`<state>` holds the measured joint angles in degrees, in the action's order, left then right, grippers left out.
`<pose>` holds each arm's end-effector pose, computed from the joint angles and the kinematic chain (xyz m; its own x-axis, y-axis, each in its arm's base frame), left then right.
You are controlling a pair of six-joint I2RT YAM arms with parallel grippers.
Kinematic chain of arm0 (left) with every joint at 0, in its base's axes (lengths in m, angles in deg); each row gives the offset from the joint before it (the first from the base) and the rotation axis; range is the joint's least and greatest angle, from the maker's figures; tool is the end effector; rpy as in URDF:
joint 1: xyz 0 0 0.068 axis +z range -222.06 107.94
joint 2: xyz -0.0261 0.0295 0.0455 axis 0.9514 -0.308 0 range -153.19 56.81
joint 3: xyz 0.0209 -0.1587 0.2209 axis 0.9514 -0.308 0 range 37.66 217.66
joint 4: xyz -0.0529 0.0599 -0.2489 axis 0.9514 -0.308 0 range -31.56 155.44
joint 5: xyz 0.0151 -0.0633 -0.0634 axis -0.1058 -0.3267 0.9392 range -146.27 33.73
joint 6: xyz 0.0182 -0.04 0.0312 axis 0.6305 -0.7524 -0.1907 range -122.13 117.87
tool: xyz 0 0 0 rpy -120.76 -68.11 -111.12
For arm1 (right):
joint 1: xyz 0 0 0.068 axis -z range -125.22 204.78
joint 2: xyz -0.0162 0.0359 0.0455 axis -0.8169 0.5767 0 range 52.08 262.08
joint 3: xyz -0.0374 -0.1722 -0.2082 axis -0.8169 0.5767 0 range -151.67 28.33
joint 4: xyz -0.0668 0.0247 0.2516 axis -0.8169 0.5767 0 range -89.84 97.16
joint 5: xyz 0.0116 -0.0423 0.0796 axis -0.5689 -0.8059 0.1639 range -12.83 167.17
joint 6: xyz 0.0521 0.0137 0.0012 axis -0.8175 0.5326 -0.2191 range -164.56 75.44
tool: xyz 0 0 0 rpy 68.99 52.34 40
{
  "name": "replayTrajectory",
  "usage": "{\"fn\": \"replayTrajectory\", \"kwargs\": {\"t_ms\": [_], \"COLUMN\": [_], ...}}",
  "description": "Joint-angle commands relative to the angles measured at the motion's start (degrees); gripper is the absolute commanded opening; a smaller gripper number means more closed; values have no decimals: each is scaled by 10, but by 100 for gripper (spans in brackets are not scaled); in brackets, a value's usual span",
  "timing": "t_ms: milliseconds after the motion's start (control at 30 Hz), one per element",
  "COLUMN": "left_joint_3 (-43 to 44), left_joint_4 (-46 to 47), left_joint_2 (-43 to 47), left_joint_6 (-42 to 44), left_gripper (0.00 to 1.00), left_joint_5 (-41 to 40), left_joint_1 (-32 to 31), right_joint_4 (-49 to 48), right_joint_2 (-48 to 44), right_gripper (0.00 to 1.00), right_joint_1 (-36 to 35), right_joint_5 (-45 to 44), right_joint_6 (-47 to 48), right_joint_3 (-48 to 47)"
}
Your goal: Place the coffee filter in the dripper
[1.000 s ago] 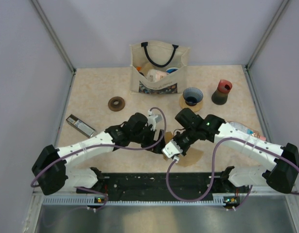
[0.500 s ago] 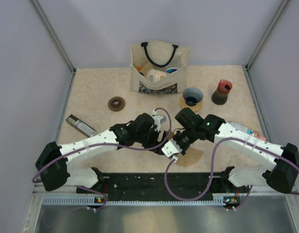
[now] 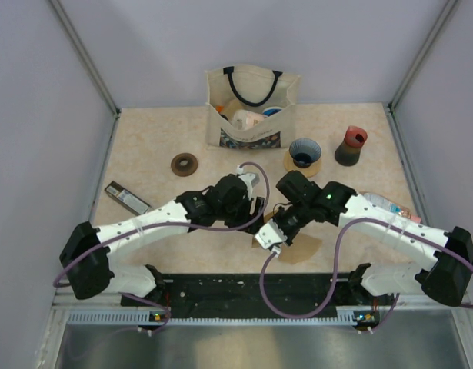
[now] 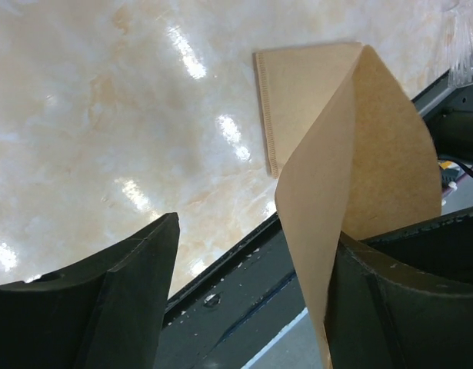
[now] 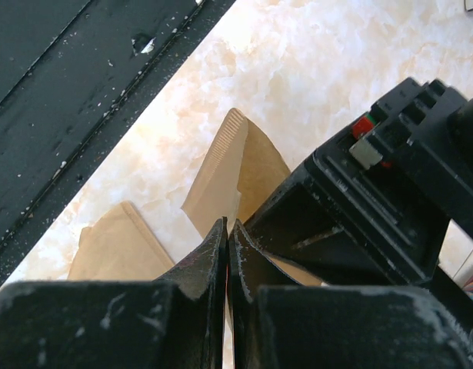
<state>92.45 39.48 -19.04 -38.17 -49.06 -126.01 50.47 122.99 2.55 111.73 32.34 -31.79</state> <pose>0.1613 -0.2291 0.2574 -0.8496 0.1755 -0.4973 0.4360 0.7642 -0.4753 0.1282 0.1986 0.2857 0.6760 -0.4371 -0.5933 -0.7079 -0.6087 -0.3582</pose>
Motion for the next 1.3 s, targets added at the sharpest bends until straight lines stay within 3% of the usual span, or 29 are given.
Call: {"fn": "replayTrajectory", "kwargs": {"t_ms": [0,167,367,600,800,1100,1200,1267], "left_joint_3": [32,31,35,58,88,86,85,83], "left_joint_4": [30,54,36,-33,-69,-84,-80,-70], "left_joint_2": [-25,-34,-20,-10,-6,14,18,19], "left_joint_6": [23,40,39,70,78,86,93,96], "left_gripper": [70,48,23,17,15,15,15,15], "left_joint_5": [67,145,78,-100,-187,-234,-208,-189], "left_joint_1": [-1,-1,0,0,0,0,-1,-1], "right_joint_4": [-12,-14,-14,-19,-19,-19,-47,-87], "right_joint_2": [-8,-6,-8,-5,-3,-2,-9,-19], "right_gripper": [0,0,0,0,0,0,0,13], "right_joint_1": [-9,-9,-9,-9,-9,-9,-9,-9], "right_joint_5": [16,0,-5,-42,-56,-84,-79,-74], "right_joint_6": [4,-4,-11,-47,-63,-81,-87,-104], "right_joint_3": [-27,-25,-24,-25,-28,-25,-19,-8]}}
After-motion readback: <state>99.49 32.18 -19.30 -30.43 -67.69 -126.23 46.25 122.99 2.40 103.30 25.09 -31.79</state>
